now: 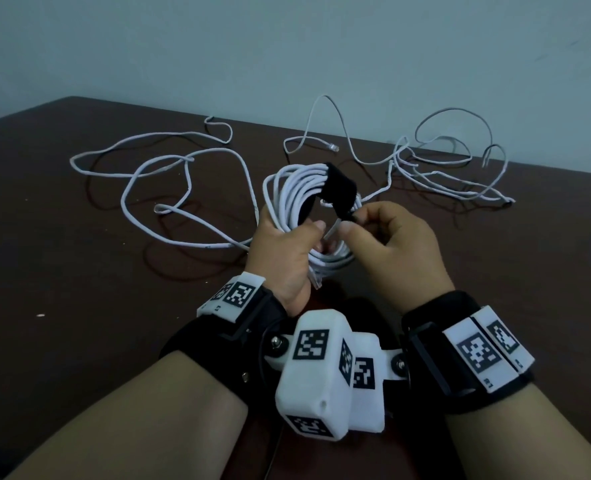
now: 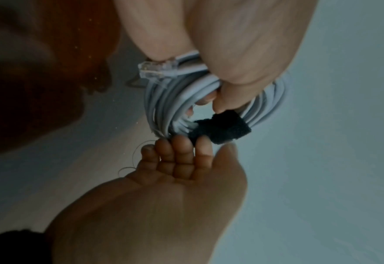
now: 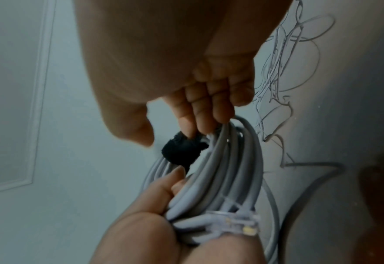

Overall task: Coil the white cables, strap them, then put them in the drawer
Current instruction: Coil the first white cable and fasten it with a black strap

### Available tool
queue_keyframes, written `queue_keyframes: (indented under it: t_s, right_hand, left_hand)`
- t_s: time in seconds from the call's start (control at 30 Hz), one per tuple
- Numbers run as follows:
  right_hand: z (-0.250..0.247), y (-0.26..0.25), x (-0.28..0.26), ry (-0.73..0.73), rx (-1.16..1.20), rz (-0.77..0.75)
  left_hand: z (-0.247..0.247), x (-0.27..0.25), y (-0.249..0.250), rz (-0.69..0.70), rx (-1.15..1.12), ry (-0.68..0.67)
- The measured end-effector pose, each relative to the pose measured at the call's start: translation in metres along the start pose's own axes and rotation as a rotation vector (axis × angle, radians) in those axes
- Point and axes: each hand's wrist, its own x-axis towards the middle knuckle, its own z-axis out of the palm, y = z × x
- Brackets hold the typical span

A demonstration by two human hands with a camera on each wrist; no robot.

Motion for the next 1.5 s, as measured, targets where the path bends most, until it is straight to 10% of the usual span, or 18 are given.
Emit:
queue_keyframes:
  t_s: [0.63,1.07,1.5]
  right_hand:
    - [0.001,0.017,0.008,0.109,-0.033,0.037]
    - [-0.007,0.016,0.009,-0.079,-0.068,-0.034]
    - [0.001,0.006,0.005,0.131,-0.018,0.111]
  left_hand:
    - [0.003,-0.004,0.001,-0.038,0.017,-0.046]
    - [0.0,-0.001,0.001,-0.086,0.032,0.01]
    - [0.006,-0.006,-0.002,-0.118,-0.034,-0.109]
